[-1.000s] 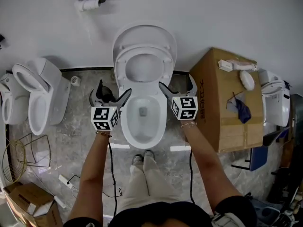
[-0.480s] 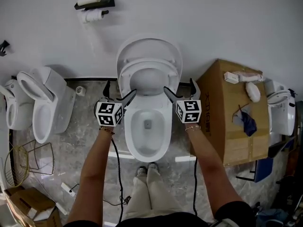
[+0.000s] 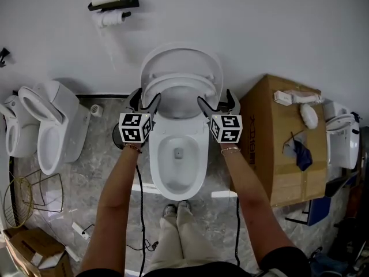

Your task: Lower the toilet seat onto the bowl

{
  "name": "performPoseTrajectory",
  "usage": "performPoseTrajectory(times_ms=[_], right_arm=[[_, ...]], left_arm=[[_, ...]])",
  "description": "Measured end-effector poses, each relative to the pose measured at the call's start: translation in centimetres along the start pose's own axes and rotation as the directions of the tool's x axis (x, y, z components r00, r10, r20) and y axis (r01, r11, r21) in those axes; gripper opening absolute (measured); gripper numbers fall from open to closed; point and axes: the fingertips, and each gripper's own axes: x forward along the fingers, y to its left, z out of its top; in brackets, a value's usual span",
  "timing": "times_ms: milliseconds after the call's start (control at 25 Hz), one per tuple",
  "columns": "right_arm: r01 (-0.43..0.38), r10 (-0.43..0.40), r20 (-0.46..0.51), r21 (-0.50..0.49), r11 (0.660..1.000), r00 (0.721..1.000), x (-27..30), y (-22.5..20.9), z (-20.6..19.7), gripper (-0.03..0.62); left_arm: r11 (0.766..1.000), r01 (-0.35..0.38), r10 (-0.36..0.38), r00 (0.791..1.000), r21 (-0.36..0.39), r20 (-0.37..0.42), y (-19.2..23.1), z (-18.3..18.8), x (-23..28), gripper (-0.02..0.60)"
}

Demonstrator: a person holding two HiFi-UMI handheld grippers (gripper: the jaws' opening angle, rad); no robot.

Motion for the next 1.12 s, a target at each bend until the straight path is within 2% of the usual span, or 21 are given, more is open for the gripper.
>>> performPoseTrajectory(times_ms=[40, 280, 400, 760, 880, 1120], right_arm=[[0.003, -0.003, 0.001, 0.004, 1.0, 1.0, 0.2, -0.2, 0.1, 0.478], [0.031, -0.031, -0.014, -0.005, 1.0, 0.999, 1.5, -1.1, 0.2, 0.374], [0.048, -0.048, -0.02, -0.005, 0.999, 0.999, 2.0, -1.6, 0.1, 0.301], [0.059, -0.059, -0.038, 0.007, 0.998, 0.998, 3.0, -1.9, -0.3, 0.201], [0.071, -0.07, -0.044, 0.013, 0.997, 0.997, 3.1, -2.1, -0.6, 0.166], [0.086, -0.084, -0.08, 0.011, 0.996, 0.993, 3.4, -2.6, -1.9, 0.148]], left_arm=[[1.0, -0.011, 0.011, 1.0, -0.003, -0.007, 0.4, -0.1, 0.3, 0.285], [0.999, -0.039, 0.041, 0.996, 0.035, -0.074, 1.8, -0.7, 2.1, 0.284], [0.999, -0.045, 0.046, 0.995, 0.009, -0.087, 2.1, -1.0, 2.7, 0.284], [1.0, -0.028, 0.03, 0.993, 0.012, -0.116, 2.4, -1.1, 4.3, 0.268], [0.999, -0.043, 0.041, 0.992, -0.012, -0.123, 3.0, -1.2, 4.6, 0.253], [0.999, -0.022, 0.019, 0.991, -0.026, -0.132, 2.6, -1.3, 4.8, 0.215]])
